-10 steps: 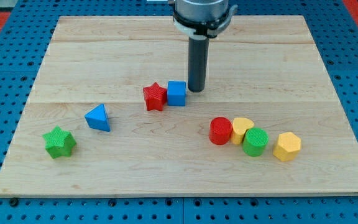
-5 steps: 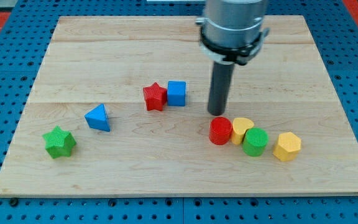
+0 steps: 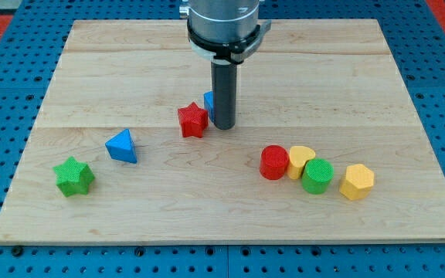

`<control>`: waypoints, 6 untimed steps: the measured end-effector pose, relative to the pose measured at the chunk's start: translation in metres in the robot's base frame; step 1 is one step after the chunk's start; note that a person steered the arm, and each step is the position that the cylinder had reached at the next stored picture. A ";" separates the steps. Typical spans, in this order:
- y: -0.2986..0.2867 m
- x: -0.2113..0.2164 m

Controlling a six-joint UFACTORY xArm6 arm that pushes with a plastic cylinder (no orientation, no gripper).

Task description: Slide the blue cube towards the top center

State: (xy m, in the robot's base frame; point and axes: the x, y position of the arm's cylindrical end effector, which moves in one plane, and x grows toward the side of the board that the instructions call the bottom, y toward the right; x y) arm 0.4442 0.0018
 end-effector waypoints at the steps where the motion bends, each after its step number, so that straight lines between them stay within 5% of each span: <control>1: -0.004 -0.046; 2: -0.014 -0.103; 4: -0.042 -0.068; 5: -0.099 -0.089; 6: -0.074 -0.150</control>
